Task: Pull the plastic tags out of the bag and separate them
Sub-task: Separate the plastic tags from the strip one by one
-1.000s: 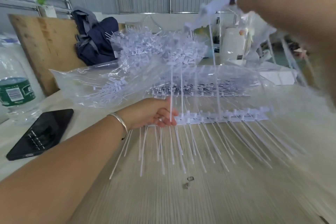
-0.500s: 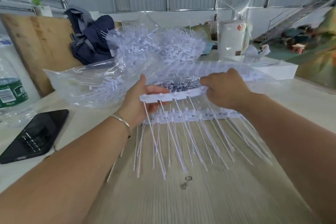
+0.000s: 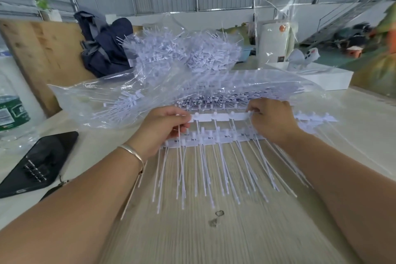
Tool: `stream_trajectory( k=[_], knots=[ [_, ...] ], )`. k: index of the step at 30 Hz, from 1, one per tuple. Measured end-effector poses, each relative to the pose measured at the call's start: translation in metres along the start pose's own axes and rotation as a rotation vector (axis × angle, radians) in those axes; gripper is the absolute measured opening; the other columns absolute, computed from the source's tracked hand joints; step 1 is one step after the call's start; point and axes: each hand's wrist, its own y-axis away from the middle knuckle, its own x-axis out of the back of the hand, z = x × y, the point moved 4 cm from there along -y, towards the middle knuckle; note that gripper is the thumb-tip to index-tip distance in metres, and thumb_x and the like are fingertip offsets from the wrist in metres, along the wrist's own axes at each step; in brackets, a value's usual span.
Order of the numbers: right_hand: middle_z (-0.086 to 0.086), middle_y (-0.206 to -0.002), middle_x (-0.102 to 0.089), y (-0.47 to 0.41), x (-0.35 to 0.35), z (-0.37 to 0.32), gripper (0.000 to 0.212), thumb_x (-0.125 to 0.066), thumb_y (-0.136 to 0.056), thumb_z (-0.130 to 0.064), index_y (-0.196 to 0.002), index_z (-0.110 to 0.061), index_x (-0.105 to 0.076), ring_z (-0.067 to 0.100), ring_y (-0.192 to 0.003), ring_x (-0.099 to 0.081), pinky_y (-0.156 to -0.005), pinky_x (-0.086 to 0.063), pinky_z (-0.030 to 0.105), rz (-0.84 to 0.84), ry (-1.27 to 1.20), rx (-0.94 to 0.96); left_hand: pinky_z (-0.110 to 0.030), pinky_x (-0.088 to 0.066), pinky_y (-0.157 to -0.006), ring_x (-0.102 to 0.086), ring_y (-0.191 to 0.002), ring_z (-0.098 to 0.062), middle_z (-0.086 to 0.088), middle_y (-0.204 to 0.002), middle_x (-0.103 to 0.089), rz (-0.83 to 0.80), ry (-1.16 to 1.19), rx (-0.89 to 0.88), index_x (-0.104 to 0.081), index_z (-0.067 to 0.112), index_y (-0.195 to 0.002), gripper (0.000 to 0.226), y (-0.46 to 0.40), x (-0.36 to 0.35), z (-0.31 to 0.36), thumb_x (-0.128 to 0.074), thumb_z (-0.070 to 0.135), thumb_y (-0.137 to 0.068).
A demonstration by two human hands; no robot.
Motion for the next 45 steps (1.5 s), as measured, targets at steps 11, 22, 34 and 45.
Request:
stream_trajectory(
  k=[11,22,34,45],
  knots=[
    [-0.007,-0.053,-0.038,0.015,-0.012,-0.031,0.040,-0.049,-0.092,-0.051,-0.063,-0.026,-0.039,0.013,-0.057,-0.039,-0.077,-0.029,0.035,-0.054,-0.454,0.083,-0.017,-0.054,-0.056,-0.068,-0.064,-0.008,-0.006,-0.076,-0.073,-0.245,0.464,0.114,-0.068,0.008,-0.095,0.022,0.013,-0.018,0.012,-0.065,0.005,-0.074],
    [-0.002,-0.064,-0.043,0.023,-0.021,-0.038,0.069,-0.044,-0.069,-0.085,-0.059,-0.016,-0.049,0.010,-0.063,-0.042,-0.074,-0.037,0.034,-0.131,-0.750,-0.001,-0.018,-0.055,-0.055,-0.071,-0.068,-0.006,-0.003,-0.079,-0.074,-0.544,0.605,0.245,-0.079,0.011,-0.082,0.019,0.029,-0.039,0.014,-0.061,0.006,-0.078],
    [0.001,-0.055,-0.045,0.024,-0.011,-0.054,0.067,-0.047,-0.067,-0.078,-0.064,-0.011,-0.048,0.017,-0.060,-0.043,-0.064,-0.036,0.039,-0.052,-0.786,0.098,-0.023,-0.055,-0.055,-0.066,-0.060,-0.011,-0.003,-0.074,-0.070,-0.672,0.535,0.288,-0.076,0.010,-0.083,0.036,0.034,-0.044,0.017,-0.093,0.025,-0.055],
    [-0.003,-0.047,-0.027,0.019,-0.008,-0.044,0.053,-0.057,-0.086,-0.054,-0.057,-0.019,-0.030,0.019,-0.049,-0.033,-0.056,-0.029,0.033,0.063,-0.364,0.076,-0.015,-0.025,-0.035,-0.027,-0.036,-0.003,0.008,-0.051,-0.031,-0.250,0.415,0.229,-0.058,0.020,-0.066,0.014,0.013,-0.025,0.009,-0.071,0.018,-0.071]
  ],
)
